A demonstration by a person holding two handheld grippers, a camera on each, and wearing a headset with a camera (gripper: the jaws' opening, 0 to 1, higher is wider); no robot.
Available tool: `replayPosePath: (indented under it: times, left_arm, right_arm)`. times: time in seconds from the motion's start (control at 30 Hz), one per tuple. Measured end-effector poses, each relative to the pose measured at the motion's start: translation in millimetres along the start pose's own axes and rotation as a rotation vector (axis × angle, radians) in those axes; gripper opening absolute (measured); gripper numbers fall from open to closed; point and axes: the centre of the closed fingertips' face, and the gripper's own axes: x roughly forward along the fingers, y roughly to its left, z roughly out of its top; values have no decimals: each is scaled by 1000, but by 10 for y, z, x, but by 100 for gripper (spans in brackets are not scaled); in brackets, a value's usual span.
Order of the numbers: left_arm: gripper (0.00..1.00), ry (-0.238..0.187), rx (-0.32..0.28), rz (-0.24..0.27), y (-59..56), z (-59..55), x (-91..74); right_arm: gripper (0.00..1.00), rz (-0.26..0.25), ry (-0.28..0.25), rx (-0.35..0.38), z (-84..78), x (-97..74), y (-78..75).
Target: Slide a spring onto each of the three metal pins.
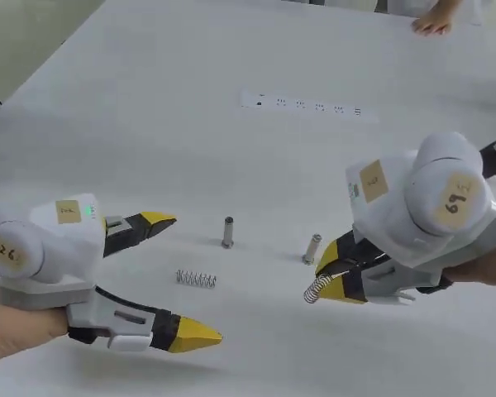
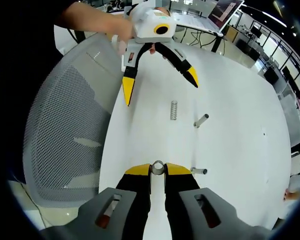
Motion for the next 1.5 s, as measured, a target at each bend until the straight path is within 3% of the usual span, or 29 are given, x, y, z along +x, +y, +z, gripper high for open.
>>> replayPosePath:
  times: [0.5,0.73,0.97,1.5]
  left_arm:
    - [95,17,3,16,21,-60,-58]
    - [93,31,21,18,30,-66,-56]
    - [95,24,16,16,32,-33,-55]
    - [96,26,2,32,74,-65,-92]
  right_arm:
    - [7,6,102,-58,-199,5,-68]
    - [7,17,86,-35,-200,-31,-162]
    - [7,8,114,-16,-307,-81,-277]
    - [7,-4,131,-28,-286,-95,-478]
